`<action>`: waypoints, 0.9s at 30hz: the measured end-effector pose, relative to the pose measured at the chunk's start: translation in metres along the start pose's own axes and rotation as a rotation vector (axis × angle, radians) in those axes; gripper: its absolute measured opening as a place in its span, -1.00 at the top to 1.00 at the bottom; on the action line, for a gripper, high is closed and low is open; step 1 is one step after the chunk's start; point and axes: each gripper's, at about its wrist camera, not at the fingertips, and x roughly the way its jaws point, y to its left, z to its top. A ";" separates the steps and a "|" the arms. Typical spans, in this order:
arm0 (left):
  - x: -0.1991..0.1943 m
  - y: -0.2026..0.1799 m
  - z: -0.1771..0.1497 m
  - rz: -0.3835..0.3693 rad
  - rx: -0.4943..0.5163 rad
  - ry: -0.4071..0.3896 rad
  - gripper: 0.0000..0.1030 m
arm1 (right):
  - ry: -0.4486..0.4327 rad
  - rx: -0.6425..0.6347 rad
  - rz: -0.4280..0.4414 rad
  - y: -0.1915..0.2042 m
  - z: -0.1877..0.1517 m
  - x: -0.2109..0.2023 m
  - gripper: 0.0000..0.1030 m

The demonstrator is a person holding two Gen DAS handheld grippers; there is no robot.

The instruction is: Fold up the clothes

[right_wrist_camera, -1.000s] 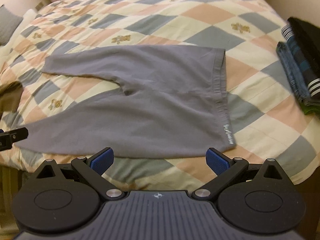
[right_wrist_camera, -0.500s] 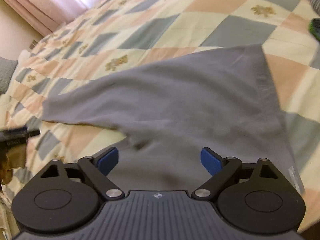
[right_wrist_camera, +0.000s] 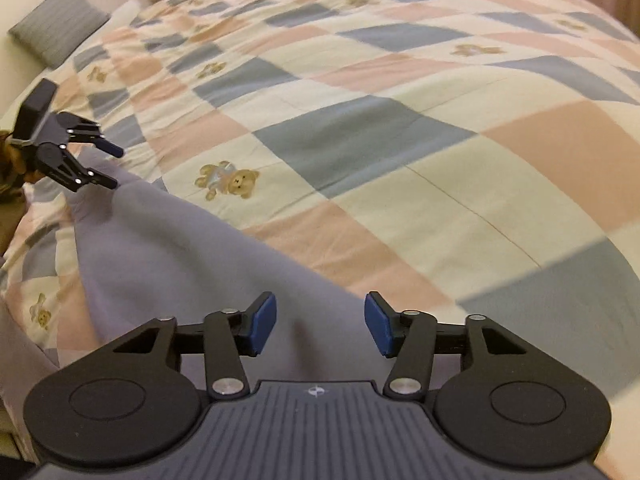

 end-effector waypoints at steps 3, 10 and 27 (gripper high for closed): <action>0.007 0.005 -0.005 -0.030 0.012 0.022 -0.19 | 0.035 -0.043 0.035 -0.003 0.009 0.016 -0.06; 0.012 -0.015 -0.012 0.065 0.073 0.024 0.96 | 0.154 -0.073 0.062 -0.017 0.019 0.059 0.27; -0.156 -0.275 -0.184 0.693 -0.264 -0.335 0.93 | -0.432 -0.428 -0.286 0.142 -0.169 -0.124 1.00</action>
